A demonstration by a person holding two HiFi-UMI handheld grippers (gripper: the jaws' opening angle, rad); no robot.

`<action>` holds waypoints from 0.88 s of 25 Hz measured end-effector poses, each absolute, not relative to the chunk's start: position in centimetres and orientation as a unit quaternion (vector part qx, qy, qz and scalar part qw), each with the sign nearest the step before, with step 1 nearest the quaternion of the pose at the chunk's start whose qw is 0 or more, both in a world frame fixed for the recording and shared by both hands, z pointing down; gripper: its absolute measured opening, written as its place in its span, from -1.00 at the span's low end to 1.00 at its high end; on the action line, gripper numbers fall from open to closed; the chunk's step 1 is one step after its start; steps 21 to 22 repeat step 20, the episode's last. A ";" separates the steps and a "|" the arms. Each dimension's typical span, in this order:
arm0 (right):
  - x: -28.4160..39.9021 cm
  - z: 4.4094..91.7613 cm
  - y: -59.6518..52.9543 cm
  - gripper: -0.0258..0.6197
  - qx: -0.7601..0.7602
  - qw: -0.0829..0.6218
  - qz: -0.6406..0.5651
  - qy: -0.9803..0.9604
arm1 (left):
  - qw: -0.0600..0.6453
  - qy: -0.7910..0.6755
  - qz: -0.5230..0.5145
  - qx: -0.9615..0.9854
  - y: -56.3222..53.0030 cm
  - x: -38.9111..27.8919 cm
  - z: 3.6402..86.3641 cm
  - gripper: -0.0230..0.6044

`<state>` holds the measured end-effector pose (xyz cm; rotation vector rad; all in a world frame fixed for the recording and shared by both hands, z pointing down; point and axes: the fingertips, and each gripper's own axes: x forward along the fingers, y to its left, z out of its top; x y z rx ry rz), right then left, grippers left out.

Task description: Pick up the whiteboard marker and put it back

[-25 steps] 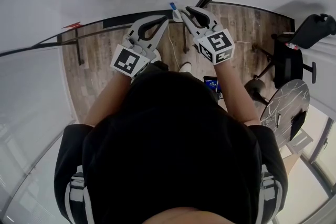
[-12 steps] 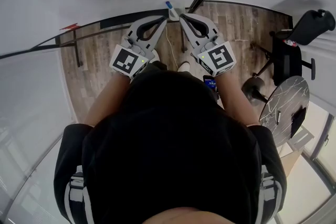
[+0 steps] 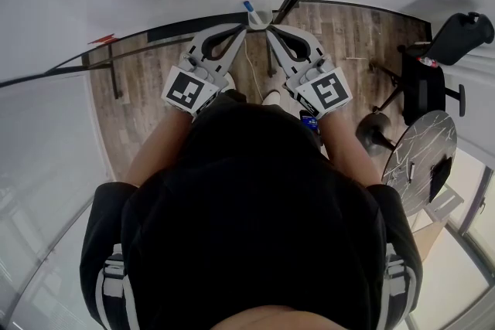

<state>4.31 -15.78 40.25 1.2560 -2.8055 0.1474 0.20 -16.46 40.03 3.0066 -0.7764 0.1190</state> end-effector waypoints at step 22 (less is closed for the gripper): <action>4.2 39.9 -15.7 -0.92 0.405 0.026 0.054 -0.912 | 0.020 -0.251 0.032 0.967 -16.2 -0.4 39.8 -0.92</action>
